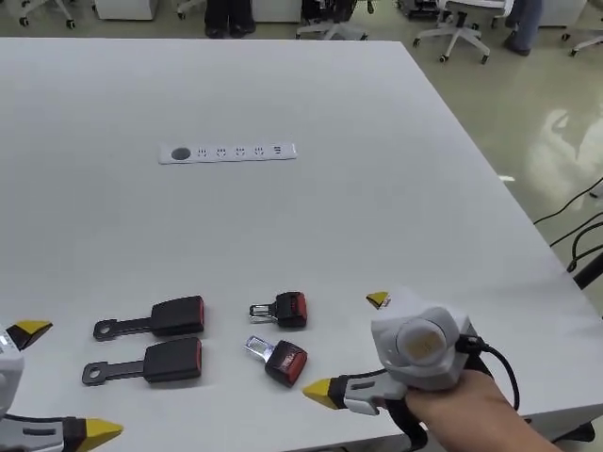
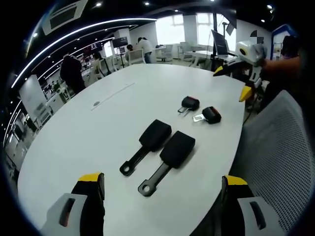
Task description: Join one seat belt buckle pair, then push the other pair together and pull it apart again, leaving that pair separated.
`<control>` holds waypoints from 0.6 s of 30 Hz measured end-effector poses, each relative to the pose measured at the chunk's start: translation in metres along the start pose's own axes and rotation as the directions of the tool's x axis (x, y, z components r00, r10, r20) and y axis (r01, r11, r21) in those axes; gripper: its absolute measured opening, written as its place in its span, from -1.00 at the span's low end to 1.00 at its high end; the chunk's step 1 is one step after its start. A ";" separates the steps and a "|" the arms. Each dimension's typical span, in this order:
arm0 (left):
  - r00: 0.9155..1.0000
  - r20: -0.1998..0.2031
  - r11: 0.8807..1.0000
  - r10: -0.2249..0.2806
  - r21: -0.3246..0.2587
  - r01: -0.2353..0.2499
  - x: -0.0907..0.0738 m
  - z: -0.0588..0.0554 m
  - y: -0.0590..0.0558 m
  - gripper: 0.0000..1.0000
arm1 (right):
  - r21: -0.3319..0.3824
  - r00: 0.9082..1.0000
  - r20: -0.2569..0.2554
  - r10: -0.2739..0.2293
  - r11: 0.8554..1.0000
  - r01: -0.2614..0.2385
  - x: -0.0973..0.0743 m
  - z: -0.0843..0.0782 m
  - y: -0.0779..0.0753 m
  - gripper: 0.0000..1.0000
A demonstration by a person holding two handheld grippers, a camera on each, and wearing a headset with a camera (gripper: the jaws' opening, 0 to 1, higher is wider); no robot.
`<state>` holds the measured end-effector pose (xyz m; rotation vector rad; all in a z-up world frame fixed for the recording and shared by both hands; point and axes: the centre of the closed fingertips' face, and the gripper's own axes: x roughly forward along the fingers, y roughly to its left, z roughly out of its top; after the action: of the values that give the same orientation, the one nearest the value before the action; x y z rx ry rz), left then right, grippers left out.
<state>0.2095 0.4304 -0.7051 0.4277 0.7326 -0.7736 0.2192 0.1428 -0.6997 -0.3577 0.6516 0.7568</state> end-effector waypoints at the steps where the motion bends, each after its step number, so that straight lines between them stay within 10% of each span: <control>1: 1.000 0.000 1.000 0.001 0.000 -0.001 0.000 0.000 0.000 1.00 | 0.003 1.000 0.000 0.000 1.000 0.000 0.000 0.000 0.000 0.90; 18: 1.000 -0.015 1.000 0.006 0.009 -0.006 0.002 -0.003 -0.001 1.00 | -0.004 1.000 -0.004 -0.005 1.000 0.005 0.002 -0.001 0.000 0.89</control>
<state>0.2085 0.4303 -0.7084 0.4436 0.7421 -0.7690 0.2199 0.1432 -0.7023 -0.3645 0.6528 0.7526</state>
